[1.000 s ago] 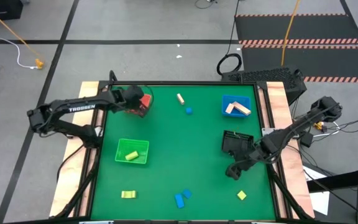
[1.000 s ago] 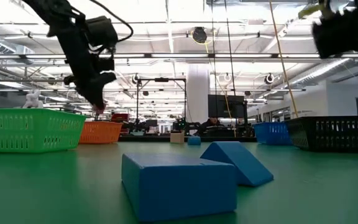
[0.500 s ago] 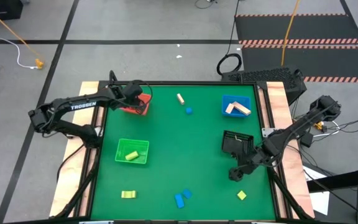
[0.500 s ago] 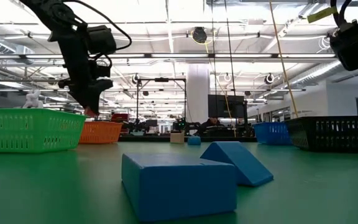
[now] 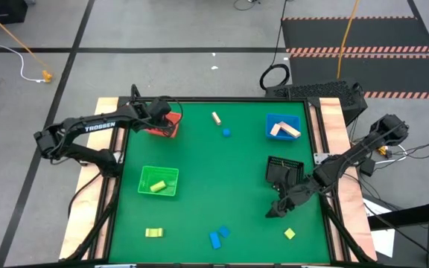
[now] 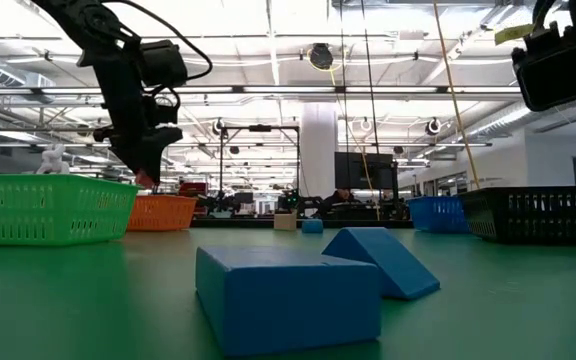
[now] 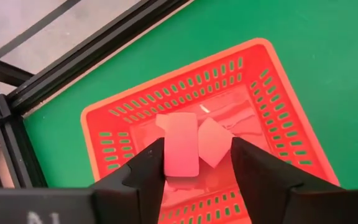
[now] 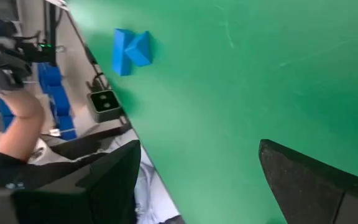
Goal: Sort & place blocks by color
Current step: Put the red block into the orange basket
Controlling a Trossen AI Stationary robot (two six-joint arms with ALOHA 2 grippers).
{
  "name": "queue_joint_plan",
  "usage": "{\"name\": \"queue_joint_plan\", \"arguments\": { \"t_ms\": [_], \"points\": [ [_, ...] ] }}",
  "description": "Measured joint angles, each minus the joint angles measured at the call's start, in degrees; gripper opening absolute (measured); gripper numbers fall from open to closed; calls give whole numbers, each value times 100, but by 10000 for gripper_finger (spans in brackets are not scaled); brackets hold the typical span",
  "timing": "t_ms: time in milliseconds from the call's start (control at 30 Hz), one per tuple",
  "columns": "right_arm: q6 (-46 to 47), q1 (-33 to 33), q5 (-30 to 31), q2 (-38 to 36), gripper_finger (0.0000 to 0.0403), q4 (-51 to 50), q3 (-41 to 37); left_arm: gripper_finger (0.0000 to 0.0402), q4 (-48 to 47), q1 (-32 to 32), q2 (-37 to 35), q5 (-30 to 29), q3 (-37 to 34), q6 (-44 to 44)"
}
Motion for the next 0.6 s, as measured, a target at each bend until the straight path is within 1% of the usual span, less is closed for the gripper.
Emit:
{"name": "queue_joint_plan", "arguments": {
  "t_ms": [133,267,367,467,500,533,600],
  "points": [
    [-222,0,-426,0,320,-10,-97,212,-11,-35,0,-10,0,624],
    [-291,0,-1058,0,320,-16,-194,240,-7,-52,0,-73,0,817],
    [-272,2,-1493,0,320,-15,-220,249,5,-82,0,-191,0,1441],
    [-149,1,-1640,0,320,-15,-223,247,-52,-186,0,-452,0,2224],
    [-145,1,-1643,0,320,-15,-223,244,-82,-217,0,-469,0,2272],
    [-142,2,-1643,0,320,-15,-223,241,-76,-237,0,-432,0,2136],
    [-136,1,-1643,0,320,-15,-223,233,50,-227,0,-149,0,1294]
  ]
}}
